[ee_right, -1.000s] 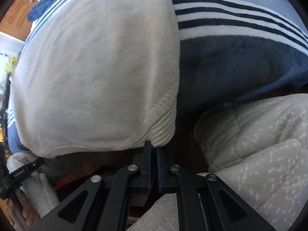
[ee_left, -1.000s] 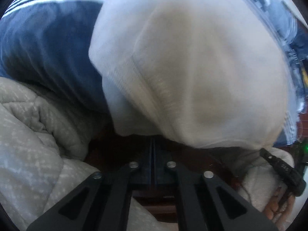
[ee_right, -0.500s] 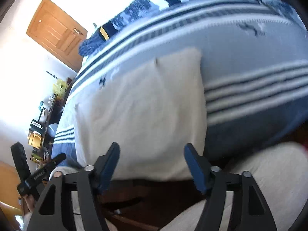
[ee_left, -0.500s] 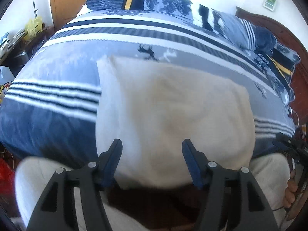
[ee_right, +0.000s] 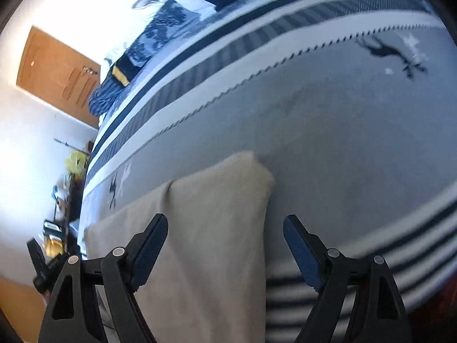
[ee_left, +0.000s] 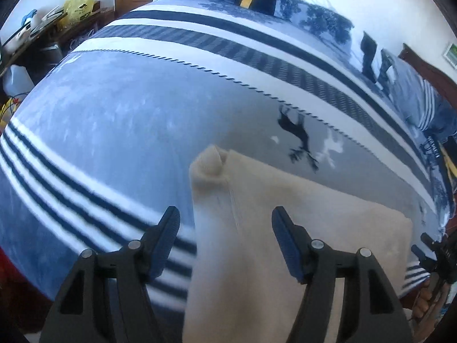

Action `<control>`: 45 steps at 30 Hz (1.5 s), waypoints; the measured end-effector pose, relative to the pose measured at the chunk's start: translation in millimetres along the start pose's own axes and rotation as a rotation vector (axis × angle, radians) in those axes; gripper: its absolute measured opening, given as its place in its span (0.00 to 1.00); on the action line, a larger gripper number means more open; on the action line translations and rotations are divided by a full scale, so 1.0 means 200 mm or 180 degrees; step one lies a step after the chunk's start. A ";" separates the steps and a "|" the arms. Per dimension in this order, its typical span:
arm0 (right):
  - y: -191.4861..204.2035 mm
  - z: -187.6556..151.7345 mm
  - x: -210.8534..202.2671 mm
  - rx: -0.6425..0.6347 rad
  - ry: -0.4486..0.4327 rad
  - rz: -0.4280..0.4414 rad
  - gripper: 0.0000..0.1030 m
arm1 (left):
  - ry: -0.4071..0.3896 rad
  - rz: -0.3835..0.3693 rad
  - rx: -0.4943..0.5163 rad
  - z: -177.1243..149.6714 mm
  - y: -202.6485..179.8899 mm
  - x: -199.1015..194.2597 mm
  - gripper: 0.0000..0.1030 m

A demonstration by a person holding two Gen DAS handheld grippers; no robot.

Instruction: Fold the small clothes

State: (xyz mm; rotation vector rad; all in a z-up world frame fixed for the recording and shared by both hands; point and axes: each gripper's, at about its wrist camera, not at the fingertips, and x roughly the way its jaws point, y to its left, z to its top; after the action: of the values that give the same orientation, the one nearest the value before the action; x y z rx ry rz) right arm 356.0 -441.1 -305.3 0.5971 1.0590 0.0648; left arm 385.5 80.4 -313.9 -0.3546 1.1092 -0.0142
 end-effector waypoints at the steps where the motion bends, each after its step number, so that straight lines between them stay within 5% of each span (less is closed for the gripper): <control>1: -0.01 0.03 0.05 0.0016 0.0029 -0.0008 0.83 | 0.0010 0.0025 0.0008 0.03 0.00 0.04 0.64; 5: -0.07 0.10 0.17 0.0141 0.0104 0.0018 0.72 | 0.0155 -0.0050 -0.0159 0.12 0.04 0.22 0.61; 8: -0.12 0.12 0.21 0.0296 0.0090 0.0121 0.60 | 0.0185 -0.0293 -0.0316 0.12 0.07 0.29 0.36; 10: -0.14 0.12 0.23 0.0337 0.0118 0.0246 0.53 | 0.0090 -0.0482 -0.0488 0.07 0.12 0.31 0.34; 13: -0.11 0.12 0.25 0.0177 0.0126 0.0221 0.53 | 0.0012 -0.0512 -0.0513 0.05 0.12 0.31 0.33; 15: -0.06 0.11 0.26 -0.0003 0.0120 0.0079 0.51 | 0.0056 -0.0506 -0.0419 0.07 0.09 0.31 0.23; 16: -0.04 0.10 0.26 -0.0073 0.0109 0.0021 0.47 | 0.0082 -0.0507 -0.0439 0.07 0.09 0.30 0.19; 17: -0.03 0.10 0.27 -0.0106 0.0132 0.0012 0.18 | 0.0154 -0.0570 -0.0508 0.08 0.10 0.29 0.13; 18: -0.03 0.10 0.28 -0.0063 0.0170 0.0104 0.12 | 0.0192 -0.0636 -0.0578 0.09 0.12 0.28 0.12; 23: -0.02 0.08 0.05 -0.0055 -0.0354 -0.0056 0.07 | 0.0040 -0.0929 -0.0887 0.11 0.27 0.09 0.08; 26: -0.13 0.07 0.07 0.0142 -0.0261 -0.0145 0.06 | 0.0280 -0.0789 -0.0893 0.06 0.26 0.21 0.09; 29: -0.15 0.07 0.13 0.0165 -0.0095 -0.0141 0.09 | 0.0287 -0.0549 -0.0707 0.06 0.20 0.23 0.22; 31: -0.16 0.07 0.08 0.0220 -0.0189 -0.0026 0.23 | 0.0109 -0.0476 -0.0589 0.07 0.16 0.16 0.34; 33: -0.20 0.05 0.03 0.0359 -0.0260 0.0096 0.81 | 0.0027 -0.0425 -0.0533 0.08 0.15 0.12 0.49; 43: -0.12 0.05 0.25 0.0248 0.0174 0.0484 0.77 | 0.0292 -0.0466 -0.0273 0.07 0.04 0.27 0.59; 45: -0.03 0.06 0.30 -0.0046 0.0214 0.0247 0.73 | 0.0343 -0.0445 -0.0171 0.09 -0.03 0.30 0.48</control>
State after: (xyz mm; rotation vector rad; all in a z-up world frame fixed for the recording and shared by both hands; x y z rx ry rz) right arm 394.3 -431.9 -352.3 0.6264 1.0993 0.1610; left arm 428.8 69.2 -357.7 -0.4836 1.1911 -0.1288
